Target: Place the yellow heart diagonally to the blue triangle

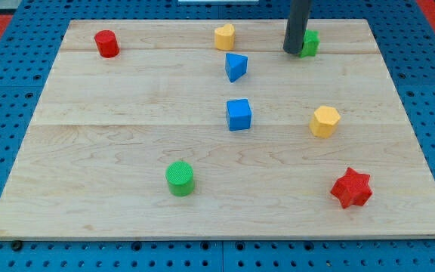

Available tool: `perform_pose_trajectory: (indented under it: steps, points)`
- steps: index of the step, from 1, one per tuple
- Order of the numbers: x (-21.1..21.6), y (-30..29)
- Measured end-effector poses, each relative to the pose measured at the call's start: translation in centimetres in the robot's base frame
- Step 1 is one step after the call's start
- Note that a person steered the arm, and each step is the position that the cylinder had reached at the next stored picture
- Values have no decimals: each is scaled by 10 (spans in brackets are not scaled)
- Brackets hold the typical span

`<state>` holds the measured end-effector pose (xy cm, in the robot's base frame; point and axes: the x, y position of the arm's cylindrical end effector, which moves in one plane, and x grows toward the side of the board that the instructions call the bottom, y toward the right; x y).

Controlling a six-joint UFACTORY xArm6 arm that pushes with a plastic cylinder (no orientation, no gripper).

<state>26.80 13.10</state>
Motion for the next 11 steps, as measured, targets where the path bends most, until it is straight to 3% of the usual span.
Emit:
perform_pose_trajectory:
  steps: [1,4,6,7,8,9,11]
  points:
    - [-9,7]
    - [-44,-94]
    - [-32,-89]
    - [-37,-133]
    - [-62,-126]
    - [-49,-177]
    - [-30,-183]
